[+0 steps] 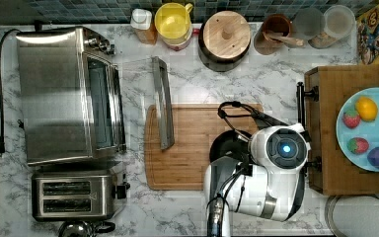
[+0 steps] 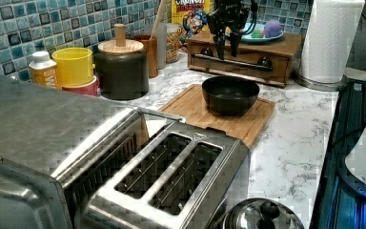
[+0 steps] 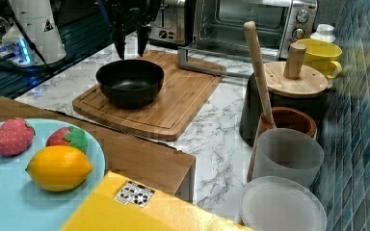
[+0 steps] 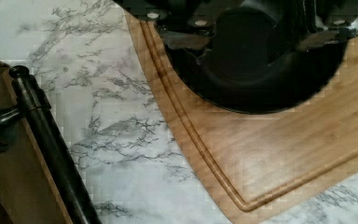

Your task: Pick up the bowl.

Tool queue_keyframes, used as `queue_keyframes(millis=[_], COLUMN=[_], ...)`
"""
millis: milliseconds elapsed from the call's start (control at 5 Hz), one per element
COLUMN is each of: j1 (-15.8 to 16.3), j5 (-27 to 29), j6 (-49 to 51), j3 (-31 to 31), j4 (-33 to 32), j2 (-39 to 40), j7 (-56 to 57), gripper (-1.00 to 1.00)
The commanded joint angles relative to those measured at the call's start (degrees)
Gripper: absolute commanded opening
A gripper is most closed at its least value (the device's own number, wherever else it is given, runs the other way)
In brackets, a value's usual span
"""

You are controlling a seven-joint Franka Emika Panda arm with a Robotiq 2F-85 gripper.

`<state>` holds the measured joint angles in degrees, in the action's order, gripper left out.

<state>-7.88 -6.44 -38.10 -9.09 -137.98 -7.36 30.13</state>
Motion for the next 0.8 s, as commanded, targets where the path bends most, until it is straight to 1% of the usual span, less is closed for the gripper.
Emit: queue_keyframes(millis=[200,400,600,800], j1=[-3.18,-3.51,0.07,-2.4], j5=[-3.51,-2.62,-3.25,-0.19], j6=[1.69,0.38,-0.95,-3.82], j3=[-3.95,-3.44,-7.61,-6.82], j4=[-2.76,-4.87,-7.15,-9.39], j2=[-2.76,-2.27,-2.53,-3.15], j7=[8.84,11.79,12.78,13.64], gripper=[0.0,0.0,0.0,0.0])
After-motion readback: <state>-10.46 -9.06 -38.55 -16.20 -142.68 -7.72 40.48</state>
